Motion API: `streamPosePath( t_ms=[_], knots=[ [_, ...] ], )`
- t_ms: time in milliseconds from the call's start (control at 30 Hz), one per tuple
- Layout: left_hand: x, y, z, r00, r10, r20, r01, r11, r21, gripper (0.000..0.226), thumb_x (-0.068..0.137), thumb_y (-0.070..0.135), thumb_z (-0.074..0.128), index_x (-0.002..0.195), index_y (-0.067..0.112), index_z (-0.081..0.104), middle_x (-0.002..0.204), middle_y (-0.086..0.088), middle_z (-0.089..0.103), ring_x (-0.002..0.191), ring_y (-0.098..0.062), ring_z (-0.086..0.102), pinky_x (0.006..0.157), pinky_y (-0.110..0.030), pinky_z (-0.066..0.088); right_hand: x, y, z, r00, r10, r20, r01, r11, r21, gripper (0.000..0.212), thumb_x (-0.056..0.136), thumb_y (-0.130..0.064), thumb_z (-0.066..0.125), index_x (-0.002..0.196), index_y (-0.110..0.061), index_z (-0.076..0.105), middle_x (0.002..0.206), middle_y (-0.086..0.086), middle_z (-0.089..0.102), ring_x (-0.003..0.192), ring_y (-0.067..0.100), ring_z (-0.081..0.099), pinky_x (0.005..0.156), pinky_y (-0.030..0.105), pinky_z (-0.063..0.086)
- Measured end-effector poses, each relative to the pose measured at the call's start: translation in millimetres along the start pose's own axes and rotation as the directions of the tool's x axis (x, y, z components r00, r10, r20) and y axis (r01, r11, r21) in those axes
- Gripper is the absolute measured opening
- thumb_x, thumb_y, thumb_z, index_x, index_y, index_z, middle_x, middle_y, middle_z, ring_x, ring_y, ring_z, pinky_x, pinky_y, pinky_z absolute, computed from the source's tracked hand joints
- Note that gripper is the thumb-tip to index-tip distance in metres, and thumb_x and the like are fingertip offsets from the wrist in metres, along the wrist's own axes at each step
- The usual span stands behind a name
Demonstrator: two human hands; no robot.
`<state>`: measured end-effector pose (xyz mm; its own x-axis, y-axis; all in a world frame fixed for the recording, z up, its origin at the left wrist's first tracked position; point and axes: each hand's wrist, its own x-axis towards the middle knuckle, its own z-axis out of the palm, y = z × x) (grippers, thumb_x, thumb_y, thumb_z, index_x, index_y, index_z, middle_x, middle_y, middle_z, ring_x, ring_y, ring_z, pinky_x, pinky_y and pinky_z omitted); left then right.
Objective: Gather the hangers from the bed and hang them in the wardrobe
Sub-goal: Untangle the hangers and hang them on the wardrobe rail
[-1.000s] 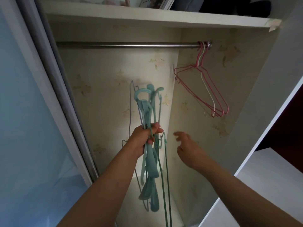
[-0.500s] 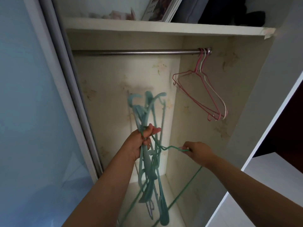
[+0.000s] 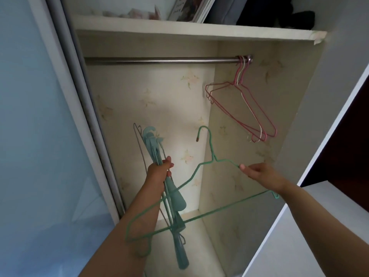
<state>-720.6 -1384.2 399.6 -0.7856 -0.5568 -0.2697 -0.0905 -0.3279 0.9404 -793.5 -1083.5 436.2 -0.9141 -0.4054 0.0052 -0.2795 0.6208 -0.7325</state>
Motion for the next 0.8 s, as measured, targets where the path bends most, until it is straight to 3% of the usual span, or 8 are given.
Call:
streamPosePath(
  t_ms=[100,233,333,433,567,733,800],
  knots=[
    [3.1,4.2,5.0,0.998,0.016,-0.064,-0.023,0.995,-0.099,0.024,0.096,0.030,0.058,0.080,0.012,0.057,0.068,0.001,0.058,0.034,-0.002,0.041,0.041,-0.017,0.038,-9.1,13.5,7.6,0.983,0.087,-0.161,-0.080,0.996,0.050,0.053,0.091,-0.053,0.050,0.061,-0.016,0.028,0.061,0.004,0.025,0.056,0.016,0.024,0.059,0.033,0.016],
    [4.5,8.0,10.0,0.992,0.026,-0.123,-0.043,0.990,-0.138,0.029,0.098,0.036,0.051,0.082,0.012,0.056,0.066,0.002,0.048,0.044,-0.010,0.041,0.037,-0.016,0.036,-19.3,34.1,24.9,0.914,0.217,-0.344,-0.171,0.972,0.159,0.056,0.092,-0.056,0.044,0.061,-0.011,0.035,0.060,0.008,0.034,0.058,0.020,0.031,0.060,0.033,0.022],
    [4.3,10.6,14.2,0.990,0.030,-0.135,-0.045,0.993,-0.113,0.033,0.098,0.039,0.050,0.075,0.015,0.055,0.065,0.003,0.047,0.038,-0.008,0.043,0.043,-0.021,0.035,-22.2,35.1,36.8,0.877,0.197,-0.438,-0.117,0.972,0.203,0.054,0.097,-0.046,0.043,0.058,-0.009,0.041,0.058,0.009,0.041,0.057,0.023,0.037,0.057,0.031,0.028],
    [2.5,13.3,20.9,0.990,0.022,-0.143,-0.041,0.991,-0.130,0.031,0.098,0.036,0.051,0.075,0.016,0.055,0.065,0.003,0.047,0.040,-0.009,0.043,0.045,-0.022,0.035,-13.7,23.0,40.3,0.892,0.143,-0.428,-0.031,0.965,0.259,0.044,0.100,-0.032,0.043,0.064,-0.010,0.054,0.059,0.005,0.047,0.056,0.020,0.041,0.056,0.029,0.030],
    [-2.5,19.9,33.3,0.990,0.001,-0.140,-0.027,0.983,-0.181,0.026,0.098,0.029,0.052,0.076,0.016,0.055,0.066,0.001,0.046,0.040,-0.009,0.041,0.044,-0.021,0.036,18.3,-14.3,27.7,0.900,0.100,-0.424,0.007,0.969,0.245,0.038,0.101,-0.025,0.042,0.067,-0.015,0.056,0.059,-0.004,0.047,0.059,0.019,0.043,0.063,0.027,0.031],
    [-13.5,27.9,48.4,0.995,-0.015,-0.099,-0.008,0.974,-0.226,0.025,0.097,0.029,0.054,0.077,0.014,0.054,0.066,0.001,0.046,0.042,-0.011,0.042,0.041,-0.019,0.037,67.3,-70.2,-5.2,0.896,0.061,-0.441,0.025,0.982,0.186,0.038,0.102,-0.025,0.039,0.085,-0.005,0.065,0.075,0.009,0.055,0.077,0.023,0.049,0.068,0.026,0.032],
    [-17.2,30.0,51.3,0.996,-0.023,-0.083,0.003,0.974,-0.227,0.024,0.097,0.030,0.055,0.078,0.014,0.054,0.068,0.000,0.048,0.047,-0.012,0.042,0.045,-0.021,0.037,88.2,-86.7,-16.4,0.904,0.074,-0.421,0.007,0.982,0.188,0.039,0.101,-0.025,0.039,0.078,-0.007,0.064,0.070,0.007,0.053,0.066,0.023,0.047,0.059,0.025,0.034]
  ],
)
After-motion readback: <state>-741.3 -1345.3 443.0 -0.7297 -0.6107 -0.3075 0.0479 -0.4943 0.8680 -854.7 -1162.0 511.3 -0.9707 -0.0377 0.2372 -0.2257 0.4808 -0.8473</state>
